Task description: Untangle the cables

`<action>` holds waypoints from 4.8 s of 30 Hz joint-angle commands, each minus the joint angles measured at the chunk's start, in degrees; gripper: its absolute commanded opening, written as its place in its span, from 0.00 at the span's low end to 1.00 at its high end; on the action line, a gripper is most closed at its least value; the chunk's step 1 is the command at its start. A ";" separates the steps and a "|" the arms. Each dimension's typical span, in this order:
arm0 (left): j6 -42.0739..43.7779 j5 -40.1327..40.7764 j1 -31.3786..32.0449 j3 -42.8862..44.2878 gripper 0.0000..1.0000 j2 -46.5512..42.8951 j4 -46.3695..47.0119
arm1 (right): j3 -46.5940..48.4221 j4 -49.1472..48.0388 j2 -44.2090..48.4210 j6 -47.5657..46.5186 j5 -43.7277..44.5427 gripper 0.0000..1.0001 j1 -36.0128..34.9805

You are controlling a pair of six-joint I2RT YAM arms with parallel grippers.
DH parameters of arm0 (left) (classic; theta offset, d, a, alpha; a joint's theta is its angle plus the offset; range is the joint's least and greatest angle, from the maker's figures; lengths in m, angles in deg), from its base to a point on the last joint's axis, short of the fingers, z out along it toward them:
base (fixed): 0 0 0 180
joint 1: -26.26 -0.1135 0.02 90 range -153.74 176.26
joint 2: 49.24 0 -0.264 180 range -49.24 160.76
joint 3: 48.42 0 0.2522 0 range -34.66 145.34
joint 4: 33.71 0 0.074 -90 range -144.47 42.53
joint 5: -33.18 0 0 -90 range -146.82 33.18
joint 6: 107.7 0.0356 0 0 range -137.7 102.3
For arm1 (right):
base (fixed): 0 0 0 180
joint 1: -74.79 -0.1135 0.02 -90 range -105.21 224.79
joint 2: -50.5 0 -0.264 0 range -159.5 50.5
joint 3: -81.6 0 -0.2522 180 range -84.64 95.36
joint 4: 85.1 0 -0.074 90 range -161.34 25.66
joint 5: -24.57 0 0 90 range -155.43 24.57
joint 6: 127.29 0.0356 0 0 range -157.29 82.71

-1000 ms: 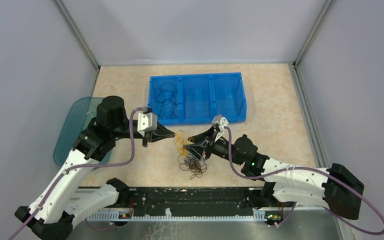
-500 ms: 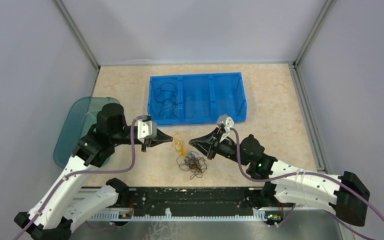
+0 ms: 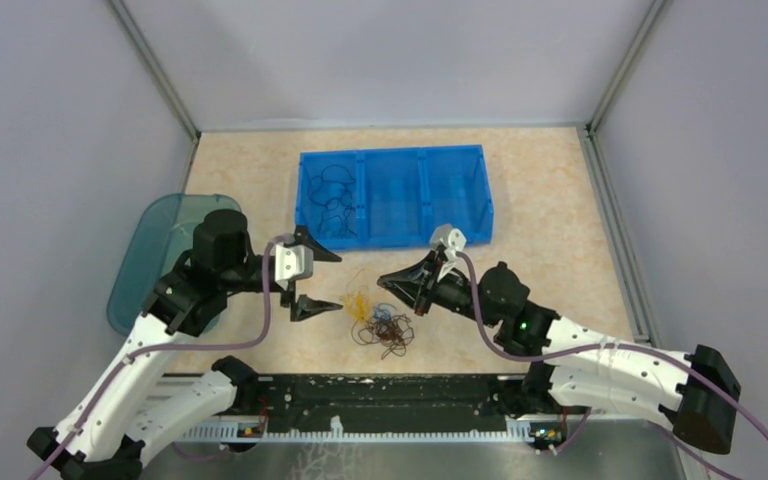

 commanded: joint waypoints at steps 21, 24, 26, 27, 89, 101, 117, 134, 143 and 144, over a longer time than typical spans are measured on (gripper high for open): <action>-21.71 -6.92 1.08 -2.15 0.63 6.01 15.13 | 8.37 -9.50 -3.51 3.27 -7.57 0.00 0.55; -21.84 -7.27 1.13 -2.67 0.48 5.86 15.35 | 8.19 -10.74 -3.85 3.88 -7.84 0.00 0.55; -22.21 -7.62 1.22 -2.73 0.34 6.05 15.56 | 8.11 -11.51 -4.37 4.38 -7.93 0.00 0.53; -22.34 -7.64 1.26 -2.81 0.25 6.14 15.54 | 8.09 -11.95 -4.59 4.57 -7.97 0.00 0.55; -18.28 0.15 1.52 28.57 0.00 9.61 24.33 | 0.51 -46.87 -31.75 19.51 -16.41 0.23 -0.77; -10.42 6.41 1.52 33.88 0.00 9.70 30.58 | -6.32 -52.60 -36.59 21.50 -13.13 0.23 -1.20; -3.03 12.17 1.52 36.11 0.00 10.36 42.27 | -8.23 -46.05 -38.54 15.84 -9.13 0.38 -3.53; 5.53 16.08 1.53 40.72 0.00 12.55 54.28 | -10.80 -33.38 -32.71 7.83 2.97 0.44 -5.65; 2.38 13.08 1.54 41.54 0.00 12.30 49.19 | -5.85 -19.60 -13.92 1.01 8.13 0.64 -5.65; 1.55 12.38 1.53 41.31 0.00 12.14 48.40 | -4.03 -17.69 -11.64 -0.04 7.79 0.67 -5.57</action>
